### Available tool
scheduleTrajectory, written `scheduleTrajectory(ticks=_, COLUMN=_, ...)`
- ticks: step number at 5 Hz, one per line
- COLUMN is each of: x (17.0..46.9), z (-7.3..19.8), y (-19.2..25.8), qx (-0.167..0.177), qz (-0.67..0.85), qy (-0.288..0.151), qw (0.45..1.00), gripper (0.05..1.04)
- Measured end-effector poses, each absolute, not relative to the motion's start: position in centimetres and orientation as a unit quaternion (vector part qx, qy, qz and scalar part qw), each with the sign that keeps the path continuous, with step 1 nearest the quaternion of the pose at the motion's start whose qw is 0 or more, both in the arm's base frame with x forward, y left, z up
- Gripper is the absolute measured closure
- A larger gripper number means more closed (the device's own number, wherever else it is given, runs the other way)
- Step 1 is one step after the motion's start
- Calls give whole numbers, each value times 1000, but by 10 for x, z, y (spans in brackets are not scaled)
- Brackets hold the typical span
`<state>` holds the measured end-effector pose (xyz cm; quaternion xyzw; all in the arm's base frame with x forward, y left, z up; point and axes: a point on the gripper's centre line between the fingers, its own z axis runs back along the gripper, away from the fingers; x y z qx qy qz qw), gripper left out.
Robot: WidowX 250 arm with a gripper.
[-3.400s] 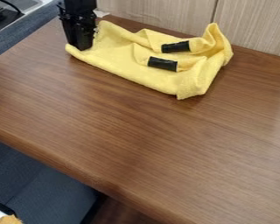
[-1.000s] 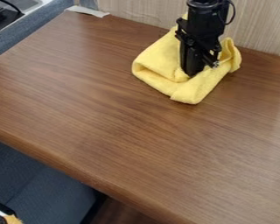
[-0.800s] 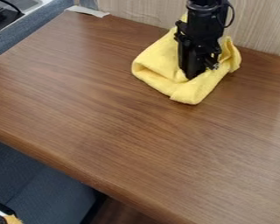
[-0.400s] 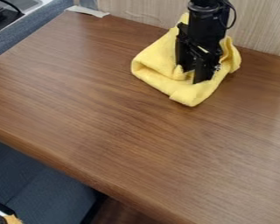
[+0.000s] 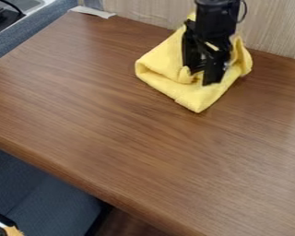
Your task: Fold the cloth from left to right
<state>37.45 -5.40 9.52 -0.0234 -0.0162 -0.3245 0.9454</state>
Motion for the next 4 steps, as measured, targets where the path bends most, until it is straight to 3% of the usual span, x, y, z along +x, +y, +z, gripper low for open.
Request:
scheduleTrajectory(ticks=2, x=365, z=137, y=-46, qx=-26, qz=-321, qy=-40, qw=946, gripper=85)
scheduleTrajectory(ticks=4, x=361, z=152, y=-37, qx=-24, qz=-307, qy=-49, qw=950, gripper=85)
